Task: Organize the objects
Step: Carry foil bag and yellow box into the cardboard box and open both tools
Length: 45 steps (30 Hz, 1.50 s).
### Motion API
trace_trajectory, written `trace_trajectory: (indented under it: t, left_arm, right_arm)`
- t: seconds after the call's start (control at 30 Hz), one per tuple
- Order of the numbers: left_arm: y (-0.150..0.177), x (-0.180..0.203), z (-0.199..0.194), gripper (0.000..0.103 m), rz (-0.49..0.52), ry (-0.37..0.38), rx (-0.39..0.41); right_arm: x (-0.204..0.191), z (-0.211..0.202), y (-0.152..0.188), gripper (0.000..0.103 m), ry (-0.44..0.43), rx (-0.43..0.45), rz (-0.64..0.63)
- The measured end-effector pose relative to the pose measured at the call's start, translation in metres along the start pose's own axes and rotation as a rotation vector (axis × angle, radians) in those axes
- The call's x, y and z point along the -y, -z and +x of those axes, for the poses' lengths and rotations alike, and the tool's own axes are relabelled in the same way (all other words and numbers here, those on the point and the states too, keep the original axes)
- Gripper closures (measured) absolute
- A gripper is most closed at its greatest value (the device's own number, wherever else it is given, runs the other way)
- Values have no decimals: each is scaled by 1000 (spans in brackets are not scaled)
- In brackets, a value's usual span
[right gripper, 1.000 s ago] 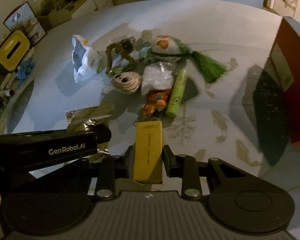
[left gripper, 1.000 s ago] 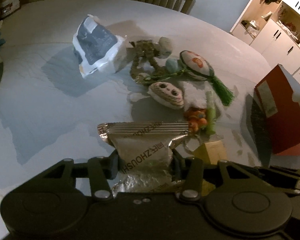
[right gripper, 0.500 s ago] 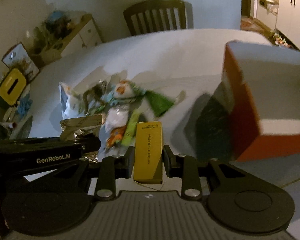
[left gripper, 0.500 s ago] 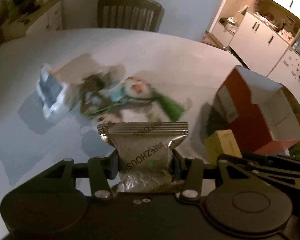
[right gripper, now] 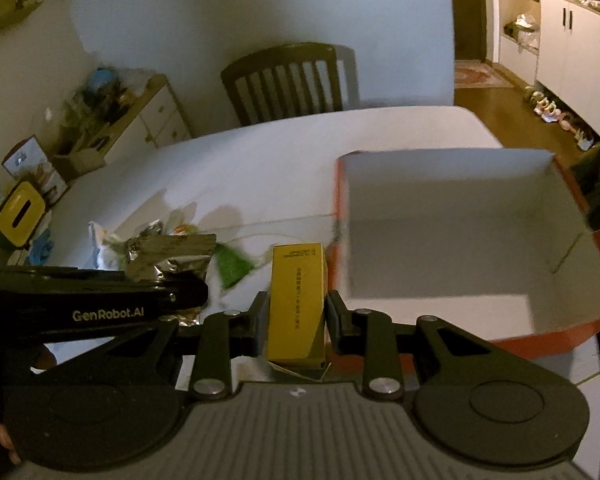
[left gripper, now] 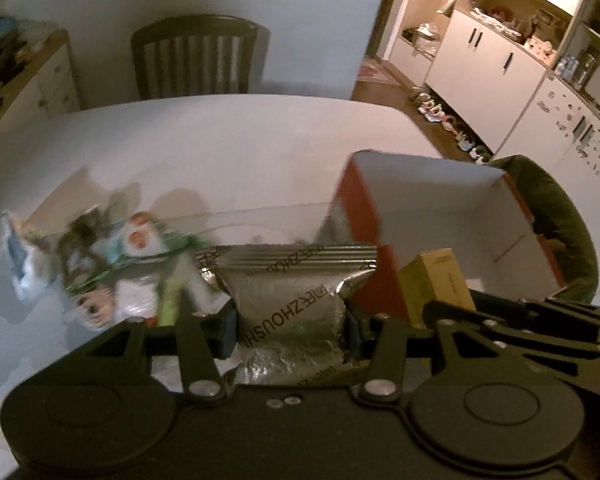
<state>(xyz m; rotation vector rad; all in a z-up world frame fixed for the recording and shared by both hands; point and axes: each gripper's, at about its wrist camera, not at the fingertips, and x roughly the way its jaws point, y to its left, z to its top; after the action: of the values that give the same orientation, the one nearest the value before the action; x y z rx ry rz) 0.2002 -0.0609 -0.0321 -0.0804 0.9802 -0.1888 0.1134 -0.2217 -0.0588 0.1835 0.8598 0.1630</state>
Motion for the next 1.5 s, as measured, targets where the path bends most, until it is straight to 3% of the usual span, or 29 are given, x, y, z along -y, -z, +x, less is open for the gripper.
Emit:
trace_trajectory:
  t: [0.33, 0.73, 0.97, 1.2, 1.5]
  left_arm:
    - [-27, 80, 28, 54, 55, 45, -19]
    - [-57, 140, 95, 54, 117, 16, -84]
    - [-73, 155, 143, 54, 94, 23, -146]
    - [-72, 168, 185, 54, 138, -7, -186]
    - [-69, 176, 220, 54, 157, -20, -254]
  right_arm:
    - [80, -7, -15, 74, 72, 29, 41]
    - [154, 32, -27, 74, 144, -10, 68]
    - [177, 70, -37, 74, 171, -64, 36]
    - [193, 104, -35, 74, 197, -141, 23]
    - [194, 119, -31, 74, 192, -220, -23]
